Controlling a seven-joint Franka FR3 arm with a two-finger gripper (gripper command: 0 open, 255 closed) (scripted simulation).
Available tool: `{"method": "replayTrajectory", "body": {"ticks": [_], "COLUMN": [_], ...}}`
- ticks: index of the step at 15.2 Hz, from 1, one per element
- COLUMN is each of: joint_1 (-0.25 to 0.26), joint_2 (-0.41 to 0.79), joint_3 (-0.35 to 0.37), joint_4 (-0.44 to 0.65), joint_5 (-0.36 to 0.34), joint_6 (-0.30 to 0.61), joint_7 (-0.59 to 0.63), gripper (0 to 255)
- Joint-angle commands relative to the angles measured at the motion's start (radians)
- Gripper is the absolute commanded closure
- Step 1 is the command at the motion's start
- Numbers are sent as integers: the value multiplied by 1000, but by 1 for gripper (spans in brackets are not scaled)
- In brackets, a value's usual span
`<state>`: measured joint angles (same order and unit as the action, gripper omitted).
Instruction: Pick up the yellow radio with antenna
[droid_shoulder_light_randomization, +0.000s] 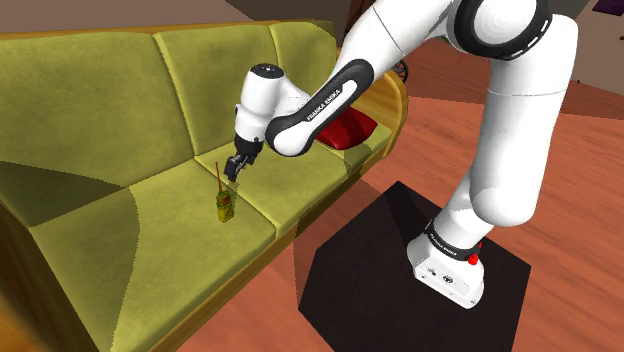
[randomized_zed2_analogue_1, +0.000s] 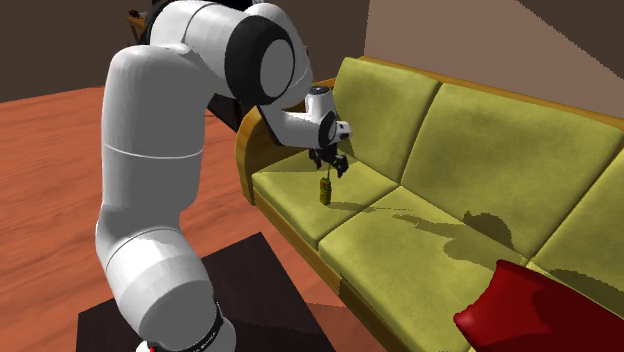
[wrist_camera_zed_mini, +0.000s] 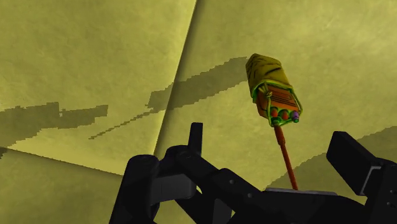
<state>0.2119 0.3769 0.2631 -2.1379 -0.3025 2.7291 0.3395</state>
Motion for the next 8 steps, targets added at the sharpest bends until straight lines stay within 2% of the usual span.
{"method": "replayTrajectory", "body": {"ticks": [1, 5, 8], "joint_1": [38, 101, 113], "joint_2": [82, 228, 259], "joint_3": [-18, -48, -61], "joint_4": [71, 202, 217], "joint_5": [-38, -83, -94], "joint_6": [11, 30, 47], "joint_7": [25, 45, 54], "gripper": [0, 0, 0]}}
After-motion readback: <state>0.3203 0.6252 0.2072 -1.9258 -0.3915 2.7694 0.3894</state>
